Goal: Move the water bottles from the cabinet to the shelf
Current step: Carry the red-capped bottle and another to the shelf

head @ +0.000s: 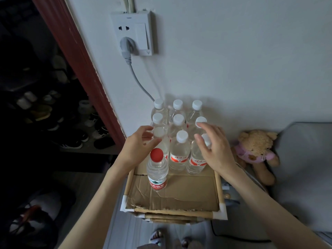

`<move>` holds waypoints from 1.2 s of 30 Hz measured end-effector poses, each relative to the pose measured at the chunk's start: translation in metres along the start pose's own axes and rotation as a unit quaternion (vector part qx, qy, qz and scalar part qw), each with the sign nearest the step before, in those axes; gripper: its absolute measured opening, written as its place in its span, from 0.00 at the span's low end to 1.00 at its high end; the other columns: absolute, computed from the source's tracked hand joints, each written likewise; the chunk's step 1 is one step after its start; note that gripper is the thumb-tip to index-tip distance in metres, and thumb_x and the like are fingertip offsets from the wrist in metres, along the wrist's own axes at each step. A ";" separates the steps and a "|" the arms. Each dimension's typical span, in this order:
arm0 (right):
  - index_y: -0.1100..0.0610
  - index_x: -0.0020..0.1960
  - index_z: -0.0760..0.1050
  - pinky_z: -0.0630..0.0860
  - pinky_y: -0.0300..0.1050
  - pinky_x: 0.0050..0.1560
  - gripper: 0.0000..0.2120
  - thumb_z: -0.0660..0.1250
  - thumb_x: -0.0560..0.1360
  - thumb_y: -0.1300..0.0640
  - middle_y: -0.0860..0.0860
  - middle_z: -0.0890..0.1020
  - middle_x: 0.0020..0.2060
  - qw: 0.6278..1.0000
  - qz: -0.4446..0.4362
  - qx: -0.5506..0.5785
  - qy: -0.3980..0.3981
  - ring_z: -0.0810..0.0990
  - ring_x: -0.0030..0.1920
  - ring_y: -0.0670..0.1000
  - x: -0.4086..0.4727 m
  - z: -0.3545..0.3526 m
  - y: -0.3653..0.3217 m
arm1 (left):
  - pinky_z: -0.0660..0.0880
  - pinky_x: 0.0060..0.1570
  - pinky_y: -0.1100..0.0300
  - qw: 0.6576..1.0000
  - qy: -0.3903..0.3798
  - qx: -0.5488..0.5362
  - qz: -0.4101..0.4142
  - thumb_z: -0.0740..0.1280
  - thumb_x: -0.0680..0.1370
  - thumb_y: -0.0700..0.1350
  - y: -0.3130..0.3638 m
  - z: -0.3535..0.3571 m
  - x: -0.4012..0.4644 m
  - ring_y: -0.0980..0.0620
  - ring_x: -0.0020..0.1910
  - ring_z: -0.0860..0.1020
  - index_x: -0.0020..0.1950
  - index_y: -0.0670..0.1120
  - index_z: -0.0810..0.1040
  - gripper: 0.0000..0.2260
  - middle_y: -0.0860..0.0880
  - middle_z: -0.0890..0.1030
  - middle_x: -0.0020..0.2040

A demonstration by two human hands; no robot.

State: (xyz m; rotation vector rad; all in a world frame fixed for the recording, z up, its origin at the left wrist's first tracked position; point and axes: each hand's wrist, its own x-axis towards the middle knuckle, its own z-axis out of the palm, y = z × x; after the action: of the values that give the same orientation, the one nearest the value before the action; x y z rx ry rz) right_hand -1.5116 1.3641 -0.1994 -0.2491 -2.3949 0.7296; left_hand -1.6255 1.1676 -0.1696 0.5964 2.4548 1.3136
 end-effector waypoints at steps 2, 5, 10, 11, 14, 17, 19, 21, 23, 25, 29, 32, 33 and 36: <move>0.59 0.62 0.72 0.63 0.28 0.59 0.21 0.55 0.76 0.47 0.50 0.77 0.55 0.998 0.046 0.029 0.022 0.70 0.56 0.45 -0.008 -0.004 0.003 | 0.70 0.49 0.69 1.000 -0.003 -0.006 0.007 0.69 0.73 0.51 -0.002 -0.001 -0.002 0.58 0.50 0.77 0.61 0.48 0.73 0.19 0.52 0.80 0.50; 0.58 0.65 0.69 0.63 0.30 0.60 0.24 0.52 0.76 0.44 0.46 0.71 0.57 0.981 0.159 0.095 0.059 0.69 0.59 0.44 -0.024 -0.006 0.003 | 0.70 0.45 0.76 1.000 0.001 -0.016 0.017 0.65 0.75 0.51 -0.006 0.000 -0.004 0.58 0.52 0.78 0.62 0.47 0.73 0.16 0.52 0.81 0.52; 0.53 0.71 0.63 0.65 0.51 0.69 0.37 0.46 0.73 0.30 0.51 0.70 0.68 0.887 0.396 0.238 -0.003 0.68 0.68 0.52 -0.058 0.016 0.020 | 0.72 0.60 0.58 0.994 0.012 -0.110 0.021 0.59 0.79 0.50 -0.017 0.004 -0.015 0.58 0.57 0.77 0.59 0.53 0.75 0.11 0.55 0.80 0.55; 0.51 0.73 0.60 0.63 0.55 0.70 0.41 0.45 0.70 0.26 0.51 0.68 0.70 0.859 0.437 0.264 -0.041 0.67 0.69 0.54 -0.062 0.020 0.025 | 0.72 0.60 0.56 0.990 0.012 -0.136 0.018 0.57 0.79 0.50 -0.019 0.005 -0.018 0.58 0.57 0.77 0.57 0.55 0.76 0.10 0.56 0.80 0.54; 0.50 0.74 0.56 0.65 0.52 0.65 0.31 0.47 0.76 0.36 0.52 0.68 0.70 0.776 0.511 0.365 -0.063 0.68 0.68 0.56 -0.064 0.031 0.029 | 0.72 0.60 0.56 0.980 0.018 -0.195 -0.028 0.54 0.78 0.56 -0.024 0.008 -0.024 0.54 0.58 0.77 0.61 0.52 0.75 0.18 0.55 0.78 0.57; 0.50 0.74 0.56 0.67 0.49 0.64 0.28 0.50 0.78 0.40 0.52 0.67 0.71 0.757 0.506 0.412 -0.035 0.68 0.69 0.54 -0.064 0.035 0.030 | 0.69 0.62 0.56 0.971 -0.019 -0.226 -0.080 0.50 0.74 0.63 -0.031 0.009 -0.028 0.51 0.59 0.75 0.66 0.50 0.72 0.27 0.51 0.75 0.61; 0.51 0.74 0.57 0.67 0.48 0.64 0.27 0.50 0.78 0.40 0.52 0.67 0.70 0.757 0.501 0.419 -0.024 0.67 0.69 0.53 -0.065 0.034 0.026 | 0.69 0.61 0.57 0.966 -0.052 -0.238 -0.089 0.48 0.74 0.63 -0.033 0.010 -0.030 0.52 0.59 0.75 0.67 0.50 0.70 0.28 0.51 0.75 0.61; 0.51 0.73 0.59 0.67 0.47 0.65 0.29 0.51 0.76 0.39 0.52 0.68 0.70 0.762 0.494 0.419 -0.017 0.67 0.69 0.53 -0.069 0.034 0.021 | 0.70 0.60 0.58 0.964 -0.060 -0.244 -0.088 0.47 0.75 0.63 -0.033 0.012 -0.031 0.54 0.57 0.76 0.67 0.51 0.70 0.27 0.53 0.76 0.58; 0.49 0.72 0.59 0.65 0.47 0.69 0.32 0.52 0.72 0.36 0.50 0.66 0.71 0.780 0.468 0.415 -0.032 0.66 0.69 0.51 -0.076 0.034 0.014 | 0.70 0.59 0.59 0.963 -0.057 -0.248 -0.088 0.47 0.77 0.61 -0.034 0.012 -0.031 0.55 0.56 0.76 0.66 0.52 0.71 0.25 0.55 0.76 0.55; 0.40 0.70 0.59 0.66 0.49 0.69 0.27 0.56 0.72 0.36 0.45 0.67 0.70 0.818 0.428 0.381 -0.058 0.68 0.68 0.47 -0.082 0.036 0.010 | 0.70 0.59 0.59 0.962 -0.057 -0.251 -0.091 0.47 0.77 0.61 -0.035 0.012 -0.031 0.55 0.55 0.77 0.66 0.52 0.71 0.25 0.55 0.77 0.54; 0.34 0.63 0.60 0.67 0.38 0.61 0.20 0.63 0.75 0.48 0.32 0.71 0.61 0.879 0.369 0.292 -0.075 0.70 0.63 0.40 -0.080 0.037 0.007 | 0.70 0.56 0.61 0.962 -0.055 -0.251 -0.091 0.47 0.78 0.60 -0.035 0.012 -0.030 0.58 0.52 0.77 0.66 0.52 0.71 0.24 0.58 0.77 0.52; 0.41 0.68 0.58 0.68 0.47 0.65 0.25 0.63 0.75 0.49 0.45 0.72 0.66 0.885 0.386 0.254 -0.052 0.70 0.67 0.48 -0.080 0.041 0.008 | 0.70 0.57 0.60 0.961 -0.054 -0.255 -0.092 0.47 0.79 0.59 -0.036 0.012 -0.030 0.56 0.55 0.76 0.66 0.51 0.71 0.23 0.55 0.75 0.56; 0.43 0.70 0.57 0.68 0.51 0.67 0.26 0.64 0.75 0.49 0.47 0.72 0.67 0.886 0.388 0.248 -0.046 0.70 0.67 0.50 -0.080 0.042 0.008 | 0.70 0.57 0.61 0.961 -0.054 -0.256 -0.093 0.47 0.79 0.59 -0.035 0.012 -0.030 0.55 0.56 0.75 0.67 0.51 0.70 0.23 0.55 0.75 0.57; 0.44 0.70 0.58 0.68 0.52 0.67 0.26 0.63 0.76 0.49 0.48 0.72 0.67 0.888 0.396 0.232 -0.029 0.70 0.67 0.51 -0.079 0.045 0.006 | 0.70 0.56 0.62 0.960 -0.054 -0.257 -0.094 0.48 0.79 0.58 -0.036 0.013 -0.030 0.55 0.56 0.75 0.66 0.51 0.70 0.22 0.54 0.75 0.57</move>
State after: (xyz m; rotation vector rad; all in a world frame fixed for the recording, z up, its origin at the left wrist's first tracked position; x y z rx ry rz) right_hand -1.4764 1.3222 -0.2719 -1.0367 -2.0349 1.6551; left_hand -1.6013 1.1444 -0.2048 0.2823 1.9087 1.6926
